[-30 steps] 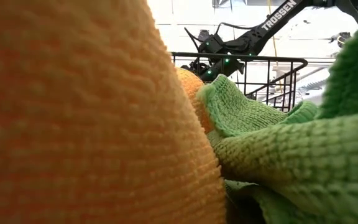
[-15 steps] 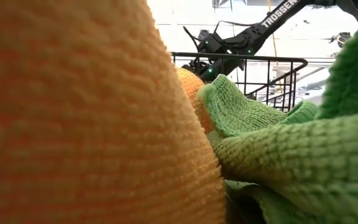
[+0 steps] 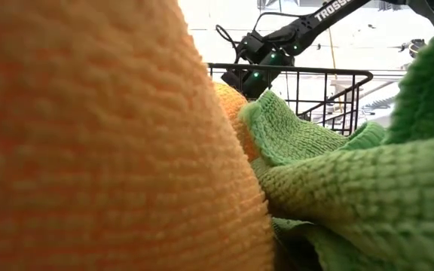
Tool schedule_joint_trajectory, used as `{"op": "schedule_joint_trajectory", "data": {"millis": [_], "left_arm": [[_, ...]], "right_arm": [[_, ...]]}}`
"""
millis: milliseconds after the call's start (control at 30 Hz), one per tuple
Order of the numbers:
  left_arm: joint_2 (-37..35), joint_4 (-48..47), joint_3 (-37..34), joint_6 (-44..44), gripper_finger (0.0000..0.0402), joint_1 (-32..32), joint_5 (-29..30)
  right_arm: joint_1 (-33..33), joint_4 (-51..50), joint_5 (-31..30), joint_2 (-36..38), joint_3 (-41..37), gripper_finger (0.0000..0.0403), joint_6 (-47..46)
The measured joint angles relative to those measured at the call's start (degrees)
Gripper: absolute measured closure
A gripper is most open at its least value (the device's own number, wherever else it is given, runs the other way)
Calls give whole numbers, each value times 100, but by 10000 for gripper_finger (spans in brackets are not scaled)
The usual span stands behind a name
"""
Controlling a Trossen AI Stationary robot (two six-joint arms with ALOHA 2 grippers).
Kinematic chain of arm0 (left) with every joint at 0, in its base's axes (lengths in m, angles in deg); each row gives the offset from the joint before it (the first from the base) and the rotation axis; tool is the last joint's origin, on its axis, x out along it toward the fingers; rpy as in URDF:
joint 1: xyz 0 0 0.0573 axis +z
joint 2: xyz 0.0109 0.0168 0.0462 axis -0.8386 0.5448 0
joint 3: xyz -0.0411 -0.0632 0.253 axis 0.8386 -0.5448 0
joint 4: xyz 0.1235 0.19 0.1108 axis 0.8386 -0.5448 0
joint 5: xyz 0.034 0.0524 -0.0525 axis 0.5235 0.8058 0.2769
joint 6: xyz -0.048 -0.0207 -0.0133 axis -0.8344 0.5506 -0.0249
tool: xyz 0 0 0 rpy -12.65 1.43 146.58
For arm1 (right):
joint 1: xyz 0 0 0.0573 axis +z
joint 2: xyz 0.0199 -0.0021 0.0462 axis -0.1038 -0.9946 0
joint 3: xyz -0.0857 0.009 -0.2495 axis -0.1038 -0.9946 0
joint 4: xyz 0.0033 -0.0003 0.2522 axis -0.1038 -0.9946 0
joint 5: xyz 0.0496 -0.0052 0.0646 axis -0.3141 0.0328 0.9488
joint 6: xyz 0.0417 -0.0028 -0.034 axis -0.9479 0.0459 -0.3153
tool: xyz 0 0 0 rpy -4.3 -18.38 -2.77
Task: Sort microfiber towel by color & place in baskets
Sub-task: Put the left yellow microfiber cloth into the white bin
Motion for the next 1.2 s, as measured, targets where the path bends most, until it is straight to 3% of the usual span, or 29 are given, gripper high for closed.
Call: {"op": "schedule_joint_trajectory", "data": {"millis": [133, 267, 400, 667, 833, 1200], "left_arm": [[0, -1, 0, -2, 377, 0, -9], [0, -5, 0, -2, 377, 0, -44], [0, -15, 0, 0, 377, 0, -96], [0, 8, 0, 7, 377, 0, -96], [2, 17, 0, 0, 377, 0, -96], [2, 4, 4, 1, 377, 0, -94]], "right_arm": [[2, -262, -25, 7, 146, 121, 131], [40, -522, 192, 7, 146, 164, 109], [212, -780, 596, 5, 146, 235, 124], [602, -74, 547, -78, 146, 386, 86], [530, 56, 29, -242, 146, 390, -49], [44, -164, -51, -868, 140, 401, -290]]}}
